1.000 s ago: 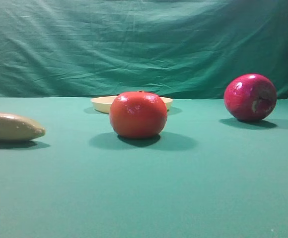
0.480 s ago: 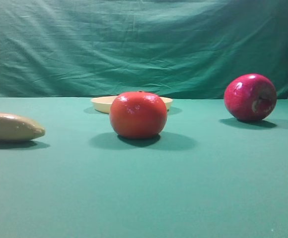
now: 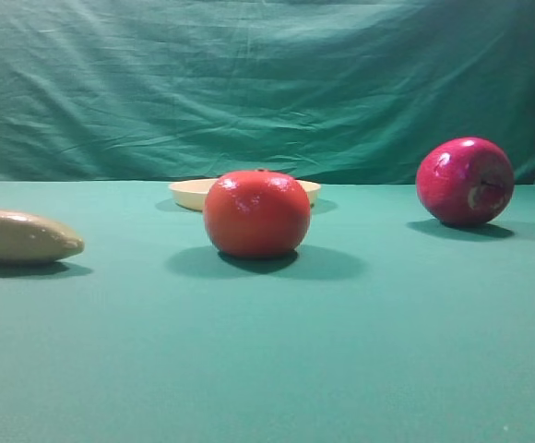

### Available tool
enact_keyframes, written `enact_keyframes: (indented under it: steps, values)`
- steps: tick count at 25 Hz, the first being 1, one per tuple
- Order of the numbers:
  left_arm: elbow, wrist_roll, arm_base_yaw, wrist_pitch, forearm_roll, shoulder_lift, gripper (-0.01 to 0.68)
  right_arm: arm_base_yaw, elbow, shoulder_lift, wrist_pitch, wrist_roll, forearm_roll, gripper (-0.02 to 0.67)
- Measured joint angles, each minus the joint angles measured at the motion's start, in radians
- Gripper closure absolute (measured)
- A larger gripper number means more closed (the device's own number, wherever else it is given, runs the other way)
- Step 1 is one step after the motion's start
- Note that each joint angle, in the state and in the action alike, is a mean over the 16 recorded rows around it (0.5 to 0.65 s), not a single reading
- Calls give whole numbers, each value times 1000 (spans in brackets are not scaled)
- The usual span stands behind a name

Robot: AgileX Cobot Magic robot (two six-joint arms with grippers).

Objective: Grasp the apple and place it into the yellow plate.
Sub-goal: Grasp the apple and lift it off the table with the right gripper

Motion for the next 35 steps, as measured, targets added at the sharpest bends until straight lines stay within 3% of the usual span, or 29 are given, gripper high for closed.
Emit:
enact_keyframes:
  steps: [18, 26, 35]
  values:
    - [0, 0, 0, 0, 0, 0, 516, 0, -254, 157, -23, -17, 21, 649]
    - [0, 0, 0, 0, 0, 0, 516, 18, -329, 348, -8, -38, 19, 649]
    - [0, 0, 0, 0, 0, 0, 516, 106, -442, 663, 86, -113, 25, 649]
